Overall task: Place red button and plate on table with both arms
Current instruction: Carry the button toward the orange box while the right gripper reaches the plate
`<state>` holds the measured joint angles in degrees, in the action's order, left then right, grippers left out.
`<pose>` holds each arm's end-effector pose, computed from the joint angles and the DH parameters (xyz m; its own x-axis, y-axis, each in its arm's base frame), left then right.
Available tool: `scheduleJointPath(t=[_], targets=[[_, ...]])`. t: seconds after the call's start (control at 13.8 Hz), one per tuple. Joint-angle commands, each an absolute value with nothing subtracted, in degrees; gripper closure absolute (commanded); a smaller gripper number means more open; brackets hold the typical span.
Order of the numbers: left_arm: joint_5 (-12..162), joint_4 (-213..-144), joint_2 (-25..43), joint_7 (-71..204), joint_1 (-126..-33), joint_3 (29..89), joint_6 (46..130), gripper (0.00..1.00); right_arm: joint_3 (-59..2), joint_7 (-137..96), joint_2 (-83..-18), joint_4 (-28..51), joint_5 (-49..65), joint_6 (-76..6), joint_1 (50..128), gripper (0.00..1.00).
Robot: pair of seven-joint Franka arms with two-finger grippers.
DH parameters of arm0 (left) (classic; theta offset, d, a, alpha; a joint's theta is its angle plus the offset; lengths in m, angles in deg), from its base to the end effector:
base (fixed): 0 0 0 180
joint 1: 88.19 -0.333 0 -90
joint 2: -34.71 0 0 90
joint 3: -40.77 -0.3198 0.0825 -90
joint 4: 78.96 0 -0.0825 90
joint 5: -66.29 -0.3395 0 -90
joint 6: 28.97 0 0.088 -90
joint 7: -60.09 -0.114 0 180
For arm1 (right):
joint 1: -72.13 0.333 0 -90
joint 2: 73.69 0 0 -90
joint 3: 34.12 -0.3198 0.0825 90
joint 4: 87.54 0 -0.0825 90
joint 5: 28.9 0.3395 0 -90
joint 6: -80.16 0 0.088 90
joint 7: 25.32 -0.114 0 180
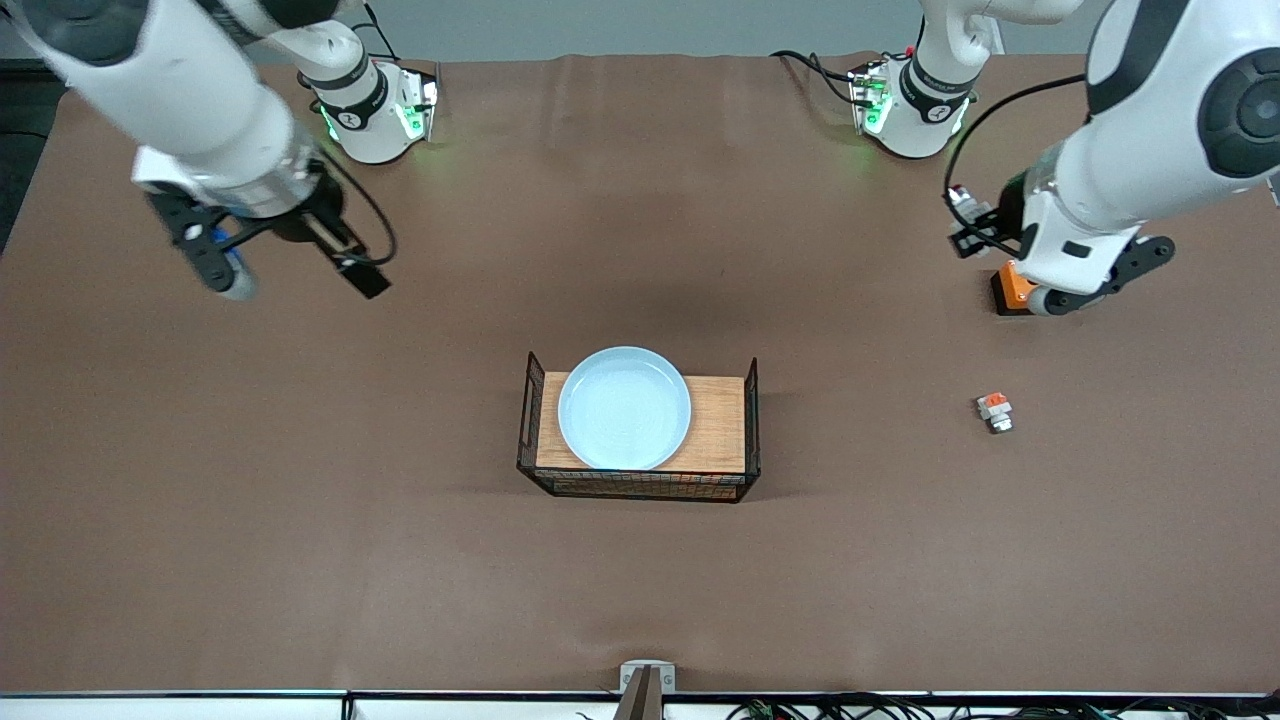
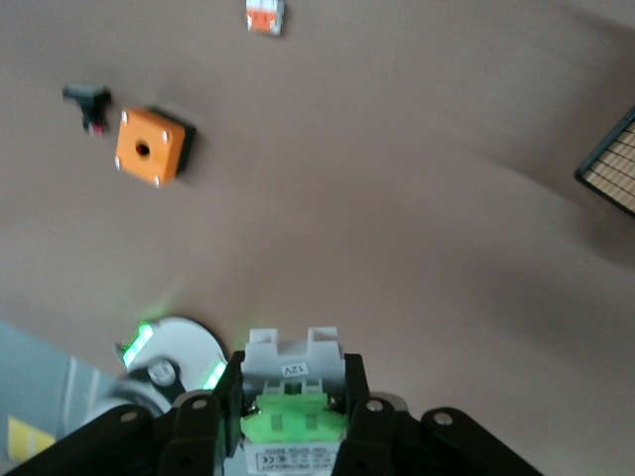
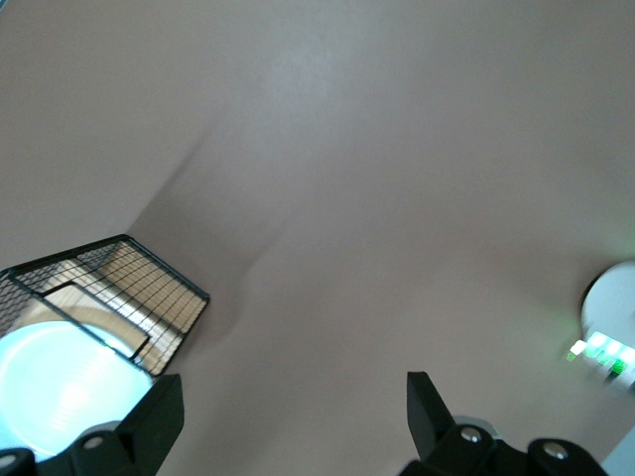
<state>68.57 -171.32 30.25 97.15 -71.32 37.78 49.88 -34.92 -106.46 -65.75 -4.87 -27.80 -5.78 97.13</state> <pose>0.4864 -0.1265 0.5516 0.8775 0.3981 -0.2674 0.3678 -0.9165 -0.1575 0.4896 0.2386 0.5965 0.5678 -0.8225 -0.0334 -0.8191 -0.5685 0.0772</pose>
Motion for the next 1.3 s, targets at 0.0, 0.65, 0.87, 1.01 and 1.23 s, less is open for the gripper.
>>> scheduleJointPath(t=[0.0, 0.65, 0.87, 1.01, 1.23], targets=[[65.77, -182.02, 33.48, 90.52, -71.93, 38.04, 58.98, 1.0, -34.3, -118.79, -66.57, -0.1, -27.93, -11.93, 101.74, 0.01], [63.83, -201.82, 25.68, 68.55, -79.31, 38.31, 95.46, 1.0, -34.3, -146.43, -55.78, 2.47, -29.51, -31.37, 108.43, 0.02], [63.83, -201.57, 18.57, 64.5, -80.72, 38.31, 103.81, 1.0, -34.3, -146.51, -52.08, 1.68, -34.78, -34.08, 110.28, 0.02], [63.83, -201.13, 14.43, 62.13, -81.86, 38.31, 108.65, 1.0, -34.3, -146.61, -50.5, 1.15, -34.61, -36.12, 110.45, 0.02], [64.27, -198.06, 8.98, 61.32, -81.95, 38.31, 111.75, 1.0, -34.3, -146.7, -47.25, -0.96, -34.87, -36.47, 111.07, 0.03]])
